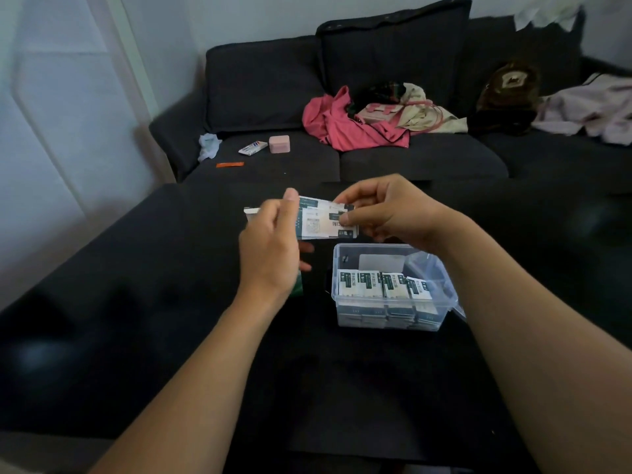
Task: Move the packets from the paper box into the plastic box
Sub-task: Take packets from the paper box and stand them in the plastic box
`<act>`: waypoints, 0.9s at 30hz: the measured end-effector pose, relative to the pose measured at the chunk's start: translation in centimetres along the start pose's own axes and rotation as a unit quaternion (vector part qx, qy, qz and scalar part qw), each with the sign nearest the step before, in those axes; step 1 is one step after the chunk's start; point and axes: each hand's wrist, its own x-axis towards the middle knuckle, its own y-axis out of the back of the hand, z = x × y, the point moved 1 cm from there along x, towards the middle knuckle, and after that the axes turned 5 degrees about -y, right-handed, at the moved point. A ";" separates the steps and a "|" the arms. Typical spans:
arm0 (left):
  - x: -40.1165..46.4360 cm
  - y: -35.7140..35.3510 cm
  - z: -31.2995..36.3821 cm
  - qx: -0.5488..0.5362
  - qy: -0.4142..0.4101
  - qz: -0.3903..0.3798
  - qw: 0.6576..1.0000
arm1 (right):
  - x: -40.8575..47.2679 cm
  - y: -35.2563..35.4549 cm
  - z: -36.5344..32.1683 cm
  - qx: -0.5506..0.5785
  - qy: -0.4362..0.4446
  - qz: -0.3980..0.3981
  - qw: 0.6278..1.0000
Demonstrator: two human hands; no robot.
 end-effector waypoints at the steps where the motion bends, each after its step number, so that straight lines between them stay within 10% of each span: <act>1: -0.2 -0.4 0.3 -0.041 0.067 -0.031 0.996 | 0.0 0.2 -0.3 -0.023 0.011 0.007 1.000; 9: -0.8 -1.1 0.2 -0.170 0.299 -0.208 0.916 | -0.5 1.1 -1.1 -0.154 0.041 -0.025 0.987; 27: -1.2 -2.0 0.3 -0.288 0.354 -0.198 0.868 | 0.0 1.1 0.0 -0.097 -0.004 0.009 0.995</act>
